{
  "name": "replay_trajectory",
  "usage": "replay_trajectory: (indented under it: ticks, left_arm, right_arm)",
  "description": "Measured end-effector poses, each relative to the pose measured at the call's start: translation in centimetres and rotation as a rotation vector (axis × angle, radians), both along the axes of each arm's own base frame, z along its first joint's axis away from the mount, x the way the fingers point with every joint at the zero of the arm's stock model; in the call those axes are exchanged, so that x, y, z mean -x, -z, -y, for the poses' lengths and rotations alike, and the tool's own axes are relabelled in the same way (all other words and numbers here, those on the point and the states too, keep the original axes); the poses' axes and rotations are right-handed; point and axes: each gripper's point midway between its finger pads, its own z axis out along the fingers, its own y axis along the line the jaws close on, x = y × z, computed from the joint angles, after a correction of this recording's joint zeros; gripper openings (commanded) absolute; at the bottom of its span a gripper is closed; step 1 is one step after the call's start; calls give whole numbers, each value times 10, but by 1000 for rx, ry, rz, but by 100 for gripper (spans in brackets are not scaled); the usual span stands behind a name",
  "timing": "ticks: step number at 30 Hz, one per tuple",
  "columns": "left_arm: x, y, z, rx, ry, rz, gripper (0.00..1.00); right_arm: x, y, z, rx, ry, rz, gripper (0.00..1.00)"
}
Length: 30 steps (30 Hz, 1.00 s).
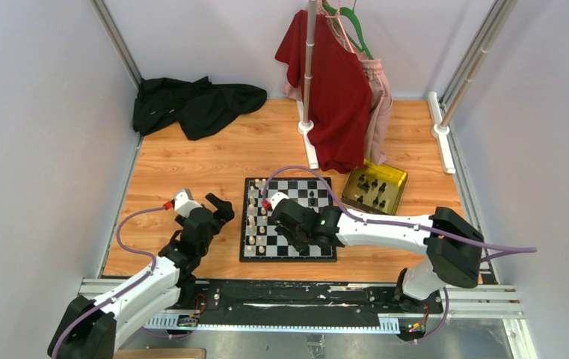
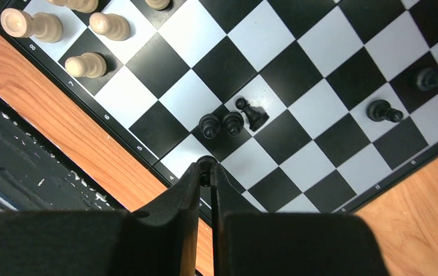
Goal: Set up the chess pieces on the board
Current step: Pick up the chess piece from the chessboard, then place the chess piece on the chessboard.
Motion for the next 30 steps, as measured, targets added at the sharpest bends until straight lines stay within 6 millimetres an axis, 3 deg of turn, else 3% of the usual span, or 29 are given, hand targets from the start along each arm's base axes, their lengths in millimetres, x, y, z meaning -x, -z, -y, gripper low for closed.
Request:
replay_trajectory:
  ticks: [8, 13, 21, 30]
  left_arm:
    - [0, 0, 0, 0, 0, 0, 100]
    - [0, 0, 0, 0, 0, -1, 100]
    - [1, 3, 0, -5, 1, -10, 100]
    - [2, 7, -1, -13, 1, -26, 100]
  right_arm:
    - [-6, -16, 13, 3, 32, 45, 0]
    - [-22, -22, 27, 2, 94, 67, 0]
    - [-52, -18, 61, -5, 225, 71, 0]
    - [-67, -7, 62, -36, 264, 53, 0]
